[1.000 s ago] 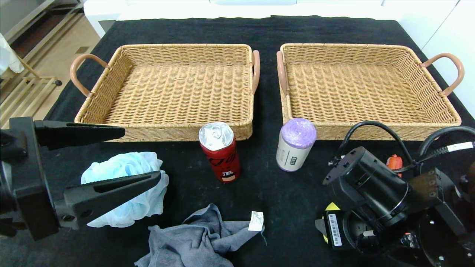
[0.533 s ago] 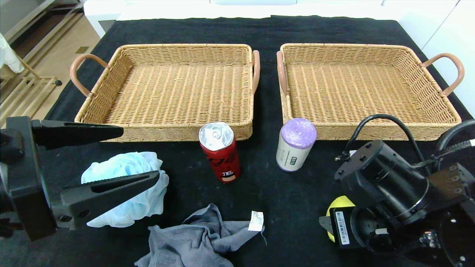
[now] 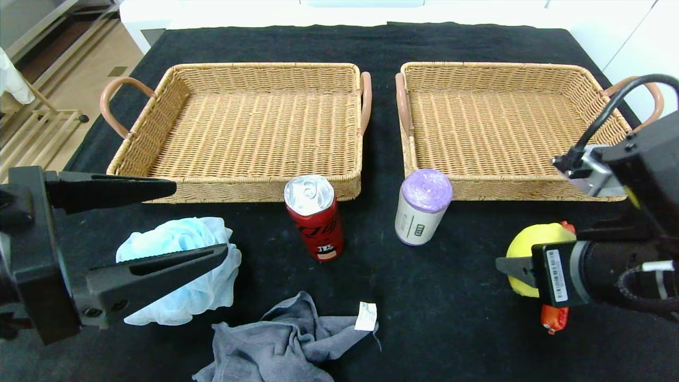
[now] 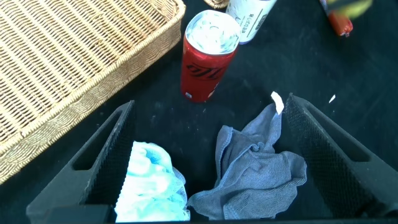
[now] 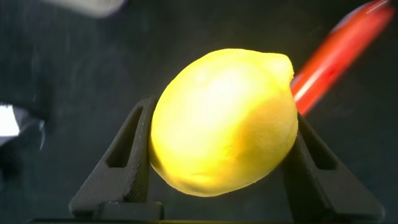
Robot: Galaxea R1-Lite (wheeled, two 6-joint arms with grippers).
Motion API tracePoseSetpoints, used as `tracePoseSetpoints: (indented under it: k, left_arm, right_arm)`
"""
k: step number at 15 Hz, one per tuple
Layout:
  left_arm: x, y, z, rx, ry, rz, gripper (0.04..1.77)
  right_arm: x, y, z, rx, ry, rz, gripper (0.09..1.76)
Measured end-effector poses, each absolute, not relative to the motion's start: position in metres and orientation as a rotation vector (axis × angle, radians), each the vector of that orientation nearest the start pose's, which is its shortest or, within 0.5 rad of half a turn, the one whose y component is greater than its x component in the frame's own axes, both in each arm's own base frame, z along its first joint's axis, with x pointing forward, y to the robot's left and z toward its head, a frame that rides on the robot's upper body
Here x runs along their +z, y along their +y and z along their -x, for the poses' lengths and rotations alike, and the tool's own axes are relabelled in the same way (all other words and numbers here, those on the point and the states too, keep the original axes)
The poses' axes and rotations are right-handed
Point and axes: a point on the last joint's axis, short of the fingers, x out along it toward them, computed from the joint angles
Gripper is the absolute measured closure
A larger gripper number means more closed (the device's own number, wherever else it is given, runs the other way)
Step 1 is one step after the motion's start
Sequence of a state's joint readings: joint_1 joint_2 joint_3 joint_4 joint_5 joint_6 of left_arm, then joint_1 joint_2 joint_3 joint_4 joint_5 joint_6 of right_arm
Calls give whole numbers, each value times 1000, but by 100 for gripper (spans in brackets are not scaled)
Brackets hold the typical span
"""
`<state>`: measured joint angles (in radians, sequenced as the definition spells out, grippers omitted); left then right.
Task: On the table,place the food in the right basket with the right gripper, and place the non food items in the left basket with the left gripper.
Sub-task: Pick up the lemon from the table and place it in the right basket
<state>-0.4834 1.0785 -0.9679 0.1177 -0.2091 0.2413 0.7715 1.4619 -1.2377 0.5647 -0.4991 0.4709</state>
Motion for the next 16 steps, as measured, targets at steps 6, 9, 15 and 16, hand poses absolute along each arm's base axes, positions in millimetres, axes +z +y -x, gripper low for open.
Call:
tracePoseSetpoints:
  k: [6,9,15,16]
  left_arm:
    - [296,-69,-122,-715,151,-263,9]
    - [296,-69,-122,-714,151,-263,9]
    - [295,-69,-122,-715,154,-263,9]
    - [295,-69,-122,-715,154,-263,9]
  right_arm:
    - [309,115,-189,107,490,-41,64]
    - [332,103,-200,116,406,-56,64]
    - [358,95,-232,90,293,-81,64]
    - [359,97,-240,88,269,-87,64]
